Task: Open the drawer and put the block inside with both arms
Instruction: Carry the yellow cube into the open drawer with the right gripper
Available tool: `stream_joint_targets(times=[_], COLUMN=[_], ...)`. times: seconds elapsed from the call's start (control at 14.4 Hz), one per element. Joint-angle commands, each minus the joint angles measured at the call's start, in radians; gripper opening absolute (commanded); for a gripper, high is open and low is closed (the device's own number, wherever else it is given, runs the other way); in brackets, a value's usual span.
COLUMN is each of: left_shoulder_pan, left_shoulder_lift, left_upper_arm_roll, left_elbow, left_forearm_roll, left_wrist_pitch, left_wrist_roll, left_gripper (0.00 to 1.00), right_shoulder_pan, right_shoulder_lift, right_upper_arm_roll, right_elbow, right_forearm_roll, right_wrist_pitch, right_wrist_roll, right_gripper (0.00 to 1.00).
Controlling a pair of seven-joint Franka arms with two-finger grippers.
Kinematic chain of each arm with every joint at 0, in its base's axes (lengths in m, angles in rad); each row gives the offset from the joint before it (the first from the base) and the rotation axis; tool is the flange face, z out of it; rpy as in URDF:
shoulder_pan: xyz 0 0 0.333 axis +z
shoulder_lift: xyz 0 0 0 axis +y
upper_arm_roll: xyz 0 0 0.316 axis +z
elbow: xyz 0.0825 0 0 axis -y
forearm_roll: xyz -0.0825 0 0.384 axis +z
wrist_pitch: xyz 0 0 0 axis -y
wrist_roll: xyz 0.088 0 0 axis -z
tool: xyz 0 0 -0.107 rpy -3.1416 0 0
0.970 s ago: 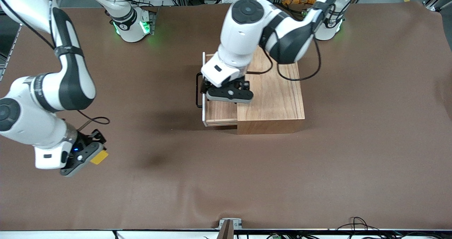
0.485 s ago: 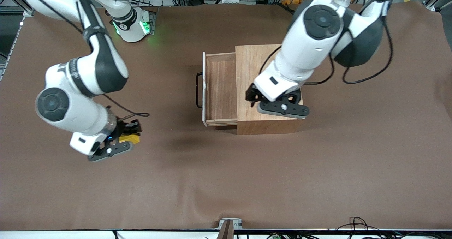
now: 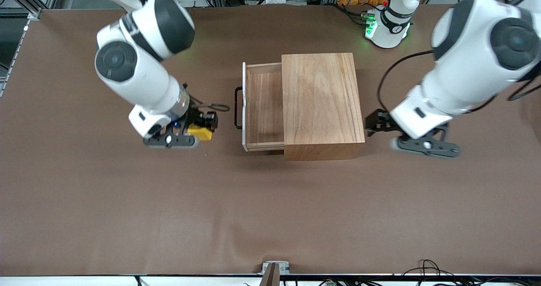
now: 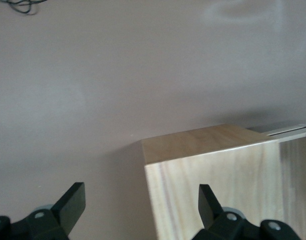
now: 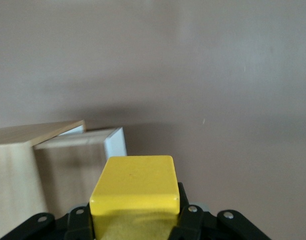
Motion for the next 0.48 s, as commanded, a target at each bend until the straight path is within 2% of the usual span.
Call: stream_joint_targets(times=[0.0,0.21,0.42], left_shoulder_pan=[0.074,0.111,0.166], left_shoulder_lift=[-0.065,-0.155,-0.272], left_upper_arm_roll=[-0.051,-0.045,-0.039], left_elbow=[-0.034,-0.085,-0.184], left_forearm_roll=[-0.003,-0.006,-0.004], left_wrist_pitch=[-0.065,-0.151,-0.164], left_wrist_roll=[0.055,0.068,0.074], left_gripper=[1.00,1.00,1.00], right_shoulder_pan=[0.068,0.151,0.242], right_shoulder_lift=[-0.055,-0.064,-0.026], right_upper_arm_roll=[-0.010,-0.009,-0.009], right_elbow=[-0.108,-0.281,-0.367], right_forearm_roll=[0.023,0.025,0.025], right_wrist_pitch=[0.025,0.207,0.376], right_wrist_roll=[0.111,0.143,0.146], right_gripper=[0.00,0.00,0.00])
